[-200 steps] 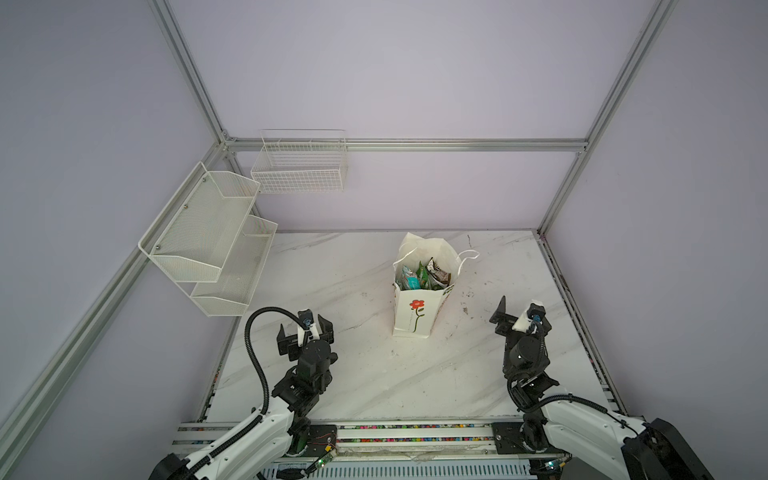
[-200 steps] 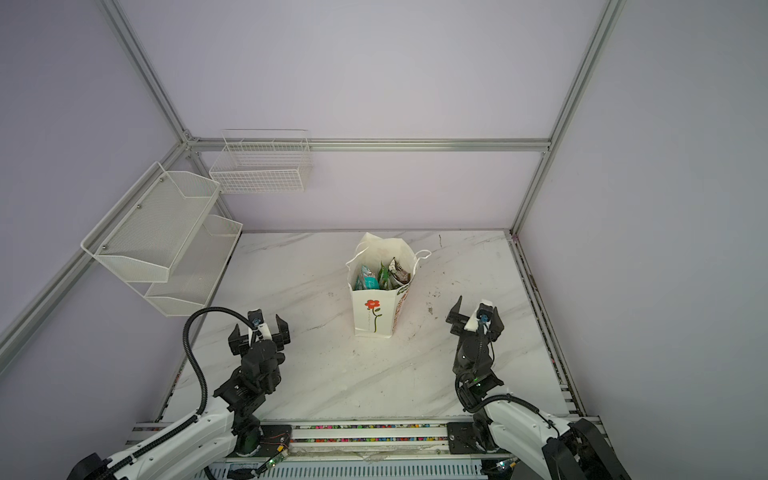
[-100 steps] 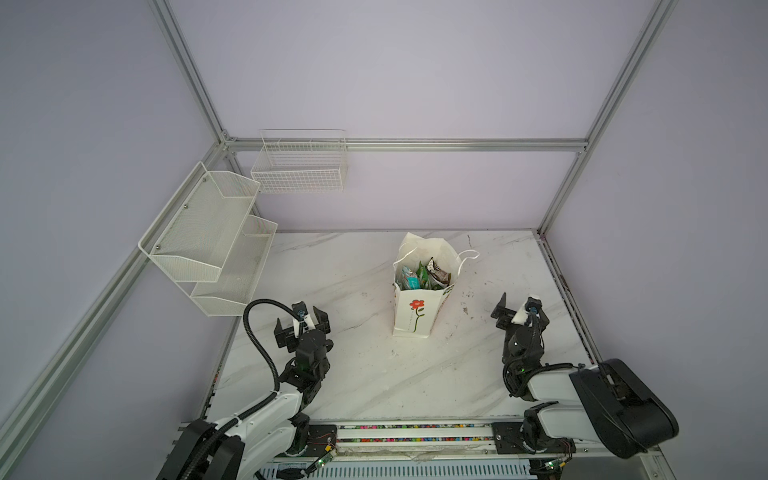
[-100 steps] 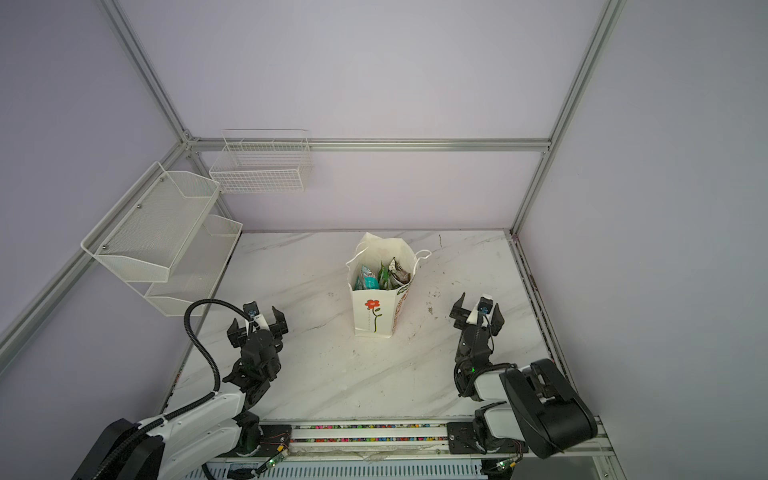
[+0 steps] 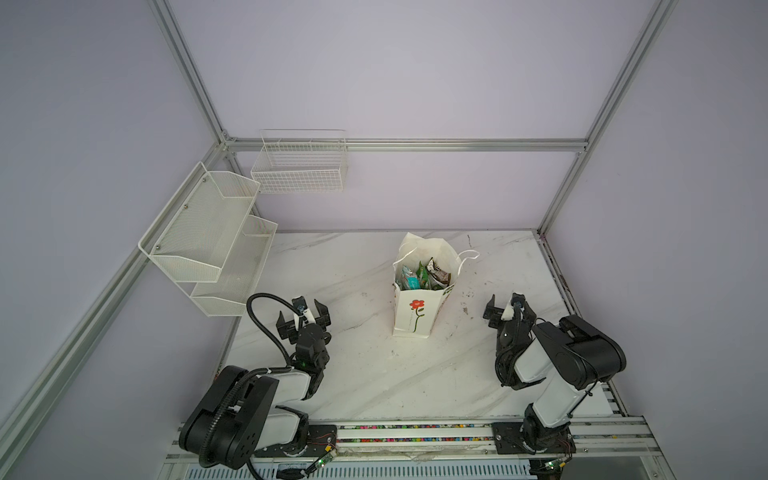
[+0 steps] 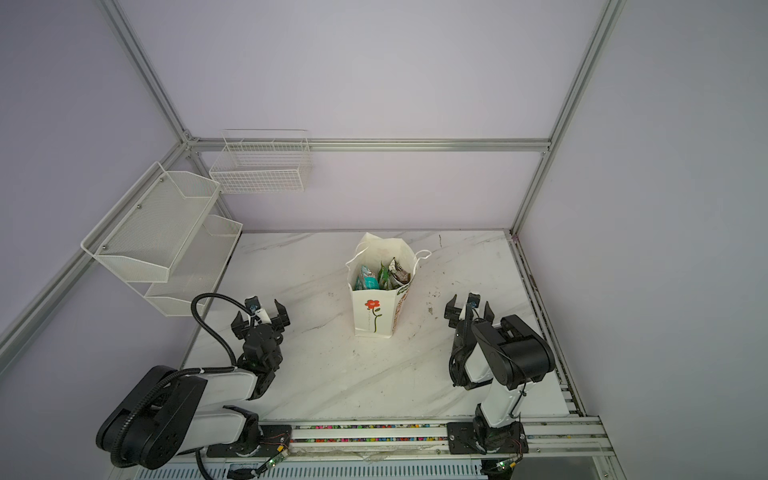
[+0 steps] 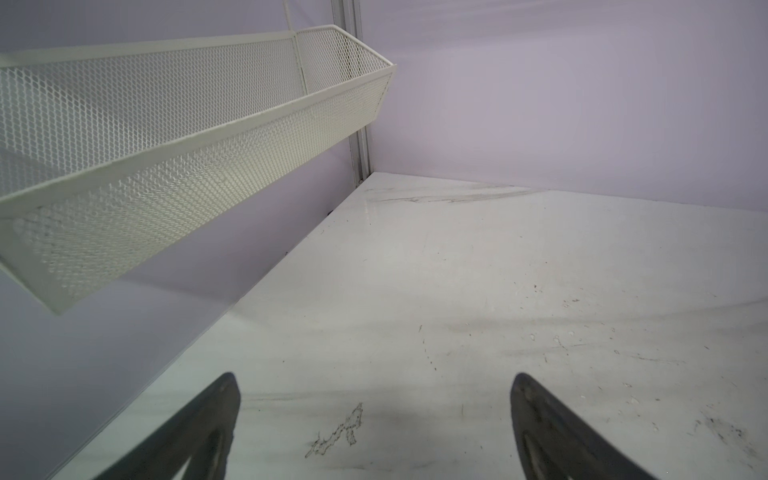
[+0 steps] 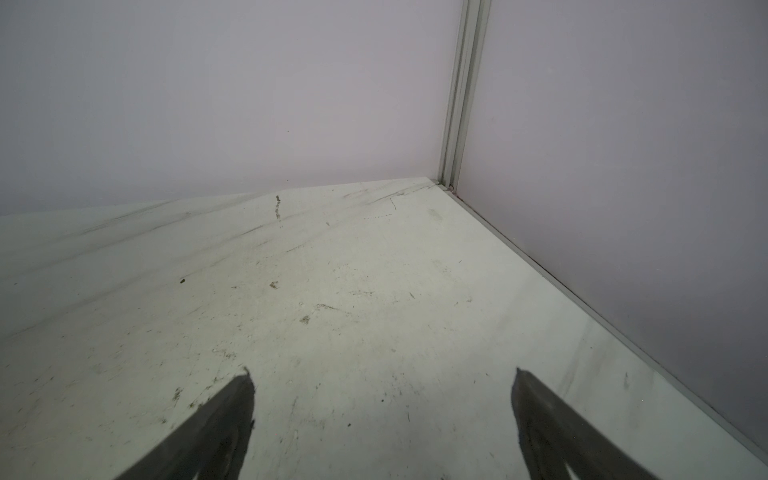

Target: Place the snacks into the paper bag

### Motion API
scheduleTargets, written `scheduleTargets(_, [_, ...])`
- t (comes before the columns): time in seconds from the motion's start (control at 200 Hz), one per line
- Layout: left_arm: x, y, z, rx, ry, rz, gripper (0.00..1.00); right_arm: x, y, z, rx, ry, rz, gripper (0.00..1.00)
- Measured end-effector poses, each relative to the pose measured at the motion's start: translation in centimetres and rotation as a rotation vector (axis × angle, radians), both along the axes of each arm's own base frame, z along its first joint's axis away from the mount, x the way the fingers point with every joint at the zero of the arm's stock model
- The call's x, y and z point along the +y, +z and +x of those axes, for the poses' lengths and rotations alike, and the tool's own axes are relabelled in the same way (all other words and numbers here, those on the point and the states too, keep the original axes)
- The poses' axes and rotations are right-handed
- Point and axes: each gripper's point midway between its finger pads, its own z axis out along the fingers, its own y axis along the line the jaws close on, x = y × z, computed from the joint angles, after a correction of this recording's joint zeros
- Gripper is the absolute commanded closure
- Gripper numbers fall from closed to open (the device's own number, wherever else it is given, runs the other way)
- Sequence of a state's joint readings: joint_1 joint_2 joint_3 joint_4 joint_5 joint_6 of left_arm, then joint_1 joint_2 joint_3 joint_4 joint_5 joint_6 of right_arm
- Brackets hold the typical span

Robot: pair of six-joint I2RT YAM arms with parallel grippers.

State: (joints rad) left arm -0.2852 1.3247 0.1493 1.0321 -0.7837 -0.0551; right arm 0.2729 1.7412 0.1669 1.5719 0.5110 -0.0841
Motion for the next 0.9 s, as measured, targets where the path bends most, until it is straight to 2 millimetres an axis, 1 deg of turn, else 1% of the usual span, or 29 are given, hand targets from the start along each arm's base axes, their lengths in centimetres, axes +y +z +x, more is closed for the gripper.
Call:
scheduleTargets(0.07, [0.0, -0.1, 0.1, 0.005, -0.003, 0.001, 0.0, 0.2, -0.3, 0.6, 0.003, 0.01, -0.001, 0.03])
scheduleTargets(0.17, [0.0, -0.2, 0.2, 0.008, -0.008, 0.0, 0.0, 0.7, -1.5, 1.5, 0.033, 0.037, -0.014, 0.03])
scheduleTargets(0.23, [0.0, 0.0, 0.2, 0.007, -0.014, 0.009, 0.0, 0.9, -1.9, 1.8, 0.044, 0.047, -0.018, 0.03])
scheduleTargets(0.37, [0.4, 1.1, 0.5, -0.044, -0.004, 0.025, 0.0, 0.9, -1.9, 1.9, 0.043, 0.058, -0.015, 0.03])
scheduleTargets(0.56, [0.8, 1.6, 0.9, -0.083, -0.001, 0.031, 0.0, 0.9, -1.9, 1.9, 0.042, 0.061, -0.014, 0.03])
scheduleTargets(0.635, [1.3, 0.8, 1.1, -0.076, 0.015, 0.033, 0.0, 0.7, -1.9, 2.0, 0.041, 0.058, -0.013, 0.03])
scheduleTargets(0.72, [1.6, -0.7, 1.3, -0.032, 0.017, 0.048, 0.0, 0.5, -1.8, 2.0, 0.038, 0.051, -0.009, 0.03])
scheduleTargets(0.805, [1.3, -1.3, 1.6, -0.01, -0.007, 0.065, 0.0, 0.2, -1.8, 2.0, 0.037, 0.043, -0.005, 0.03])
scheduleTargets(0.9, [0.3, -1.5, 2.2, 0.003, -0.073, 0.079, 0.0, -0.1, -1.6, 2.2, 0.028, 0.033, 0.003, 0.03])
